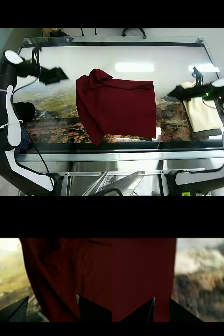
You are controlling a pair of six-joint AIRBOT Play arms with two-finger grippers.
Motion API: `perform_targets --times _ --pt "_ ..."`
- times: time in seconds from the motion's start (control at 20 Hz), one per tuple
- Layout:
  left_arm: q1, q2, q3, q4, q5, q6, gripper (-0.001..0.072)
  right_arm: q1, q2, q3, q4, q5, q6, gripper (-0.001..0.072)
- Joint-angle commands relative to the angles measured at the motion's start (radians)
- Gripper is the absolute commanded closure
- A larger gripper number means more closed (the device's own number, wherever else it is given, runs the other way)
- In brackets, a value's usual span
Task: Fold the shirts.
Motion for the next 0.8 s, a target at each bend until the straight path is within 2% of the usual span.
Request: perform_targets --times 0.0,0.05,0.1,0.4,0.6,0.75 --pt "0.024 0.046 -0.266 -0.005 -0.098 -0.002 0.0041 -0.051 0.123 -0.267 -0.056 0.028 0.015 0.0473" --pt "0.019 0.055 -0.340 -0.005 -0.076 0.009 0.0042 -0.063 0.137 -0.324 -0.056 0.029 0.015 0.0420" --pt "0.017 0.061 -0.400 -0.005 -0.047 0.020 0.0041 -0.068 0.141 -0.363 -0.056 0.031 0.015 0.0407" --pt "-0.065 0.063 -0.599 -0.008 0.111 0.052 0.0041 -0.066 0.139 -0.472 -0.052 0.028 0.003 0.0410" --pt "-0.145 0.062 -0.636 -0.105 0.263 0.087 0.0062 -0.066 0.137 -0.478 -0.029 0.029 -0.011 0.0410" --pt "-0.182 0.062 -0.619 -0.108 0.323 0.088 0.0384 -0.034 0.117 -0.478 -0.022 0.021 -0.012 0.0410"
